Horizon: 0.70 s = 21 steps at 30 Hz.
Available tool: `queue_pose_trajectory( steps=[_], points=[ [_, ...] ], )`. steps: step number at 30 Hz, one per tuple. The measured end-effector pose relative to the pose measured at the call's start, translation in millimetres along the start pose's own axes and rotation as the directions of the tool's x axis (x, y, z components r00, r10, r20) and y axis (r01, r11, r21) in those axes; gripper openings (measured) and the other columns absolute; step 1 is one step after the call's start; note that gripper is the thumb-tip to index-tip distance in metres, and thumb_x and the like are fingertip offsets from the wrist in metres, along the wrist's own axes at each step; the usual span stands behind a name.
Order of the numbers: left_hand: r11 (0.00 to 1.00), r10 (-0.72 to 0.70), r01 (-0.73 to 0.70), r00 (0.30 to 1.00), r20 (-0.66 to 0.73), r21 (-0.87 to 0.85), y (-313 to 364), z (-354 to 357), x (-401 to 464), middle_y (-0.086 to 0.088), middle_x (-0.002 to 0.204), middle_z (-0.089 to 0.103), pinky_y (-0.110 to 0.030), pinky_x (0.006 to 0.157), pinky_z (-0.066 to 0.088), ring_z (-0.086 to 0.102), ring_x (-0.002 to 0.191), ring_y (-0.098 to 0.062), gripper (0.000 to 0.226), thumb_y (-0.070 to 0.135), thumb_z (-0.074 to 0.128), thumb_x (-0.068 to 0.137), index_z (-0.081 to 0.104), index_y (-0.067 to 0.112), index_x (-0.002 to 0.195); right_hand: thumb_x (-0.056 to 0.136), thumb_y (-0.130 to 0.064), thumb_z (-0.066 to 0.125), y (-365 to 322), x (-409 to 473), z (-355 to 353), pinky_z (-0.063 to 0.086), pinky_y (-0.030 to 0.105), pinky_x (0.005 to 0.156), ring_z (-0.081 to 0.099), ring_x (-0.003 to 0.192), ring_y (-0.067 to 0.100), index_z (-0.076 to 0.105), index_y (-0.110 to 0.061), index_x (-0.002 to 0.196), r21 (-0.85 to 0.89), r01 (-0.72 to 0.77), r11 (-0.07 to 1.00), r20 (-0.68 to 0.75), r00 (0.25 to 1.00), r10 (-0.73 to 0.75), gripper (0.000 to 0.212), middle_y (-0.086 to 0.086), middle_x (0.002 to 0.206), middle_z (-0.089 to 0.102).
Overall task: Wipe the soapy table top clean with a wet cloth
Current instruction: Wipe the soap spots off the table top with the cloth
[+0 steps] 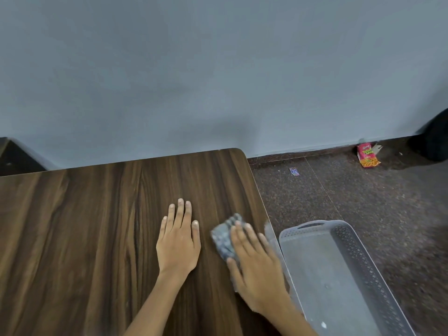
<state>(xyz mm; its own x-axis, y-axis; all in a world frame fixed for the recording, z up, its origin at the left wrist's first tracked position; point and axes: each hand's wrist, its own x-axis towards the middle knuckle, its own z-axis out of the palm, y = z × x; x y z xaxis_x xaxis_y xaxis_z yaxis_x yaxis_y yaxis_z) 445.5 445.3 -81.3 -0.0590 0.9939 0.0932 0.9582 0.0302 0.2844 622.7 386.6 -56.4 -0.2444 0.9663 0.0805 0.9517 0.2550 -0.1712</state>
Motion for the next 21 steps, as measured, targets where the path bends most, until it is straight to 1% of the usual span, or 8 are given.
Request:
queue_pose_trajectory(
  steps=[3,6,8,11,13,17,19,21],
  points=[
    [1.0,-0.012,0.012,1.0,-0.008,0.004,-0.9,-1.3,-17.5,-0.007,0.147,0.034,-0.038,0.109,0.022,0.025,0.136,-0.022,0.054,0.036,0.019,0.094,0.03,0.011,0.14,0.092,-0.041,0.028,19.0,9.3,0.7,0.027,0.038,0.111,0.036,0.135,0.022,0.041,-0.01,0.14,-0.038,-0.259,0.965,-0.055,0.965,0.257,0.059,0.006,0.145,0.041],
    [1.0,-0.013,0.013,1.0,-0.004,0.012,-0.7,-2.8,-31.9,-0.007,0.146,0.034,-0.039,0.109,0.025,0.026,0.136,-0.022,0.054,0.037,0.019,0.094,0.031,0.01,0.14,0.091,-0.043,0.019,6.7,54.6,1.4,0.026,0.042,0.109,0.035,0.136,0.028,0.038,-0.007,0.141,0.005,-0.341,0.94,-0.045,0.939,0.341,0.065,0.011,0.146,0.04],
    [1.0,-0.017,0.017,1.0,0.002,0.016,0.2,-4.9,-40.7,-0.007,0.147,0.034,-0.038,0.109,0.024,0.025,0.137,-0.022,0.055,0.037,0.017,0.094,0.031,0.01,0.14,0.092,-0.042,0.021,-9.1,60.4,2.8,0.023,0.041,0.11,0.034,0.136,0.026,0.038,-0.008,0.141,0.001,-0.276,0.961,-0.037,0.96,0.276,0.062,0.01,0.146,0.039],
    [1.0,-0.012,0.012,1.0,0.015,0.015,0.2,-7.5,-54.2,-0.006,0.147,0.035,-0.038,0.11,0.024,0.025,0.137,-0.021,0.056,0.037,0.017,0.093,0.033,0.01,0.14,0.093,-0.039,0.033,-31.8,10.6,1.5,0.025,0.035,0.113,0.035,0.136,0.018,0.04,-0.012,0.141,0.005,-0.057,0.998,-0.016,0.998,0.057,0.056,0.003,0.145,0.041],
    [1.0,-0.015,0.014,1.0,0.016,0.007,-0.6,-9.3,-64.4,-0.006,0.147,0.035,-0.038,0.11,0.025,0.026,0.137,-0.021,0.057,0.037,0.017,0.093,0.034,0.009,0.14,0.091,-0.04,0.036,-32.3,-37.5,-1.0,0.022,0.034,0.11,0.034,0.136,0.015,0.042,-0.014,0.141,0.019,-0.041,0.999,-0.011,0.999,0.041,0.056,-0.001,0.145,0.042],
    [1.0,-0.013,0.013,1.0,0.029,-0.007,-2.4,-12.2,-86.7,-0.006,0.145,0.036,-0.039,0.108,0.028,0.029,0.135,-0.022,0.059,0.042,0.007,0.097,0.032,0.011,0.139,0.09,-0.039,0.027,2.6,-57.5,-1.3,0.025,0.036,0.109,0.039,0.134,0.025,0.043,-0.007,0.138,0.002,-0.403,0.915,-0.085,0.912,0.402,0.06,0.008,0.144,0.043],
    [1.0,-0.013,0.013,1.0,0.029,-0.011,-3.1,-13.1,-94.4,-0.007,0.144,0.038,-0.04,0.107,0.029,0.031,0.134,-0.023,0.061,0.043,0.003,0.097,0.033,0.01,0.138,0.09,-0.043,0.019,6.8,-26.4,-3.1,0.027,0.039,0.109,0.035,0.136,0.029,0.038,-0.005,0.141,0.022,-0.478,0.878,-0.084,0.874,0.478,0.066,0.012,0.146,0.039],
    [1.0,-0.016,0.017,1.0,0.017,-0.013,-1.9,-13.6,-101.8,-0.007,0.144,0.039,-0.04,0.107,0.03,0.032,0.134,-0.023,0.059,0.042,0.007,0.097,0.034,0.009,0.138,0.09,-0.043,0.018,-1.5,-0.4,-3.6,0.025,0.041,0.11,0.031,0.137,0.03,0.036,-0.005,0.142,0.037,-0.461,0.887,-0.049,0.885,0.462,0.067,0.013,0.147,0.037]
  ],
)
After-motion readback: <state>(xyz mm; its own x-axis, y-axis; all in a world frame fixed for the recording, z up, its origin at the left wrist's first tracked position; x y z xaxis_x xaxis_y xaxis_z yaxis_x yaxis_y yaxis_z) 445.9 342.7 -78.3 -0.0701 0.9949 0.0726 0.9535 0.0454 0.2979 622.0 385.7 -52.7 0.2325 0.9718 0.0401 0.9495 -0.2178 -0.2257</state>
